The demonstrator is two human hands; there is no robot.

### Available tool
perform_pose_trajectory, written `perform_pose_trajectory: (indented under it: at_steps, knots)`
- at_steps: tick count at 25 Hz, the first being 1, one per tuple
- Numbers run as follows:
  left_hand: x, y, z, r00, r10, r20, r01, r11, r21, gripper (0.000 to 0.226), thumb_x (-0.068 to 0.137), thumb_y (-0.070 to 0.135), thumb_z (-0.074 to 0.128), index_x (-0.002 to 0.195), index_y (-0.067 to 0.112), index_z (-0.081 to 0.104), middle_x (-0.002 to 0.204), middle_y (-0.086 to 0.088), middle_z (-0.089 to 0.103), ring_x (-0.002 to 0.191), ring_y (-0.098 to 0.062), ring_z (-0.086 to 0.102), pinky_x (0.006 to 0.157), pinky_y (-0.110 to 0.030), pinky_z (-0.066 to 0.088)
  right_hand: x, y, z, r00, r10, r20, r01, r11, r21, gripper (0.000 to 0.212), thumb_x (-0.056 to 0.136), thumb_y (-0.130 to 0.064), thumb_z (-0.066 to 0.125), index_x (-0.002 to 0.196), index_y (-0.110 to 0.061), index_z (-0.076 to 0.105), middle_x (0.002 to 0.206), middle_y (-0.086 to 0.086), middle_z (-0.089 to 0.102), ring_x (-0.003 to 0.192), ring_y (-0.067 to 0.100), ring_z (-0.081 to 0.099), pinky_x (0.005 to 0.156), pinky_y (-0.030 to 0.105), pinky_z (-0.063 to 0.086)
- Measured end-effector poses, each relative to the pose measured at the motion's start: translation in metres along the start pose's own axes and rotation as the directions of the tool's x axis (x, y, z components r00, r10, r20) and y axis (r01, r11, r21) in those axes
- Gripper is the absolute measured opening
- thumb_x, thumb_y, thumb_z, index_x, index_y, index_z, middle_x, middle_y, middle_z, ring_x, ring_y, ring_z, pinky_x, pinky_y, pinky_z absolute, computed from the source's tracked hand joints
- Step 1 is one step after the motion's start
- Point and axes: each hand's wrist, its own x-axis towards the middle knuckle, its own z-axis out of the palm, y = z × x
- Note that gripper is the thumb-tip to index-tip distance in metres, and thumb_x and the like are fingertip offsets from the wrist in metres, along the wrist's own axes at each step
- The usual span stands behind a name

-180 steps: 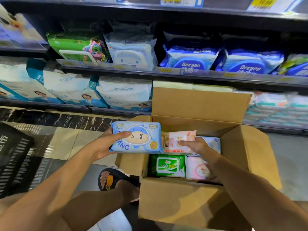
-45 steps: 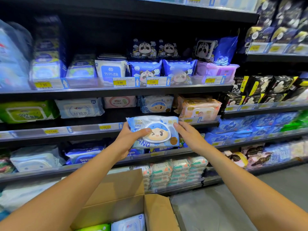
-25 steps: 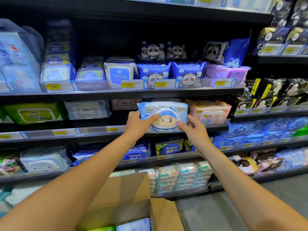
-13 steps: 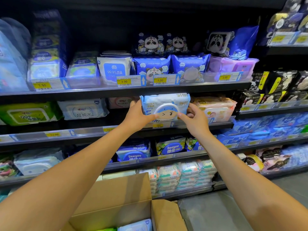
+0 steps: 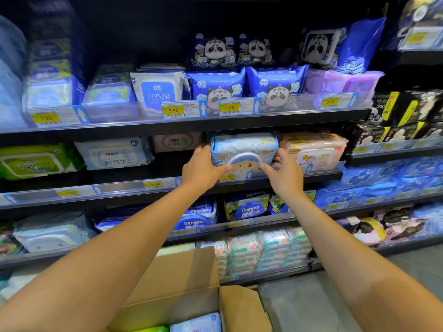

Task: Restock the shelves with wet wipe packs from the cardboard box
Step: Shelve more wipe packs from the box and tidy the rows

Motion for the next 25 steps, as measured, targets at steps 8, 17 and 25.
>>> perform_pose_trajectory:
  at_steps: [8,17,25]
  knots:
    - [0.011,-0.002,0.007,0.996,-0.035,0.084,0.024,0.992,0.122,0.063,0.081,0.066,0.075,0.123,0.022,0.059,0.124,-0.002,0.063,0.106,-0.026,0.064,0.091,-0.049,0.056,0.002,0.006,-0.001,1.0,-0.01,0.027,0.016,0.976,-0.218,0.025,0.096,-0.046,0.065,0.116,-0.03,0.062,0.113,-0.008,0.071,0.104,0.021,0.064,0.093,0.05,0.05]
    - [0.023,0.004,0.014,0.984,-0.063,0.166,0.048,0.995,0.089,0.058,0.077,0.064,0.08,0.115,0.024,0.06,0.115,0.002,0.066,0.1,-0.022,0.065,0.085,-0.047,0.06,0.005,0.009,-0.008,0.999,0.02,0.038,-0.013,0.983,-0.186,0.026,0.097,-0.04,0.066,0.119,-0.027,0.06,0.114,-0.006,0.072,0.104,0.02,0.066,0.091,0.05,0.054]
    - [0.008,0.003,0.0,0.983,-0.081,0.166,0.023,0.944,0.328,0.082,0.082,0.076,0.064,0.142,0.022,0.048,0.14,-0.007,0.054,0.124,-0.03,0.057,0.1,-0.053,0.05,-0.012,0.001,-0.015,0.998,0.038,0.057,-0.023,0.968,-0.25,0.06,0.085,-0.045,0.075,0.137,-0.028,0.05,0.129,-0.004,0.063,0.123,0.027,0.052,0.094,0.051,0.053]
